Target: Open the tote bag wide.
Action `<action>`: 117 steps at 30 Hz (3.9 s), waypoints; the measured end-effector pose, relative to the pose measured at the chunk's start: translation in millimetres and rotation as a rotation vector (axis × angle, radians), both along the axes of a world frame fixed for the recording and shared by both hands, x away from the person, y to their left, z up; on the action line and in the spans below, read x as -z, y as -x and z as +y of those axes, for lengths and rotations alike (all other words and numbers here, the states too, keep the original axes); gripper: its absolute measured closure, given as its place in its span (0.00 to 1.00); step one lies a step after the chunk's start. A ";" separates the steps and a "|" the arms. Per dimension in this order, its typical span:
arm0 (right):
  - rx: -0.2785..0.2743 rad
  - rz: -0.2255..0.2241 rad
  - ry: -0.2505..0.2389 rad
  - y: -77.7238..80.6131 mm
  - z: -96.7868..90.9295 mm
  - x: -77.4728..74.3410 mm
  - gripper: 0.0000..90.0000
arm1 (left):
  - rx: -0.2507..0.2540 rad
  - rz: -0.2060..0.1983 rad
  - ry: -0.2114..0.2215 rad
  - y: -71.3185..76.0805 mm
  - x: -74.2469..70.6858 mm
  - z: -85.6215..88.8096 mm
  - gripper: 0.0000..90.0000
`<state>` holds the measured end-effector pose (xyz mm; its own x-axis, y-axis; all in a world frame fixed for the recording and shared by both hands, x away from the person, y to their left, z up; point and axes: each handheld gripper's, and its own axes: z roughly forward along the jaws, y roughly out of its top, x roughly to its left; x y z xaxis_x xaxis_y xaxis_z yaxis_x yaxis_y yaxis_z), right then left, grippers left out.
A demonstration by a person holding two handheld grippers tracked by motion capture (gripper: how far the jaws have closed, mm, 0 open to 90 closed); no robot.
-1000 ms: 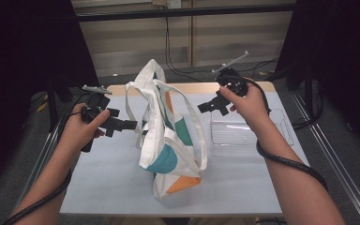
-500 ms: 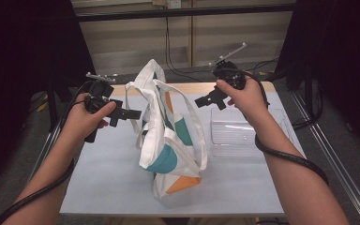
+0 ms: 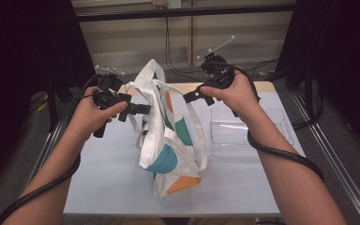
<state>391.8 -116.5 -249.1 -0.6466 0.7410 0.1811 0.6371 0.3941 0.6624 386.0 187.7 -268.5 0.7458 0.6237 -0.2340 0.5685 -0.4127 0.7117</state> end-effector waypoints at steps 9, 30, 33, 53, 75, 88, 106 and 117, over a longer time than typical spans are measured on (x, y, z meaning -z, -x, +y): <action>0.009 0.009 0.022 -3.7 8.3 -8.5 0.06 | 0.004 0.009 -0.010 -3.5 -2.9 -5.7 0.01; 0.025 0.009 0.010 -0.9 8.9 -29.0 0.12 | 0.008 0.012 -0.013 -1.4 -5.6 -11.0 0.04; 0.022 0.014 0.003 0.5 11.8 -31.5 0.14 | 0.010 0.015 -0.013 -2.1 -4.6 -11.9 0.04; -0.042 0.059 -0.011 -0.2 61.5 -28.6 0.26 | 0.019 0.011 -0.025 -1.6 -4.4 -20.8 0.05; -0.091 0.130 -0.070 -0.8 65.3 -21.0 0.91 | 0.008 0.010 0.001 4.1 -13.3 -27.9 0.16; -0.085 0.132 -0.074 -1.8 62.7 -19.6 0.97 | 0.035 0.044 0.017 4.2 -10.2 -33.7 0.36; -0.084 0.128 -0.071 -2.3 65.0 -21.2 0.97 | 0.071 0.121 -0.018 6.4 -5.2 -38.0 0.60; -0.076 0.128 -0.087 -3.7 59.6 -20.5 0.98 | 0.015 0.155 0.014 3.1 -8.5 -28.8 0.84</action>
<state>395.5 -56.9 -228.6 -0.6676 0.6690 0.3268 0.6889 0.3886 0.6119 383.0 158.9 -260.0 0.7092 0.6087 -0.3557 0.6658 -0.4123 0.6219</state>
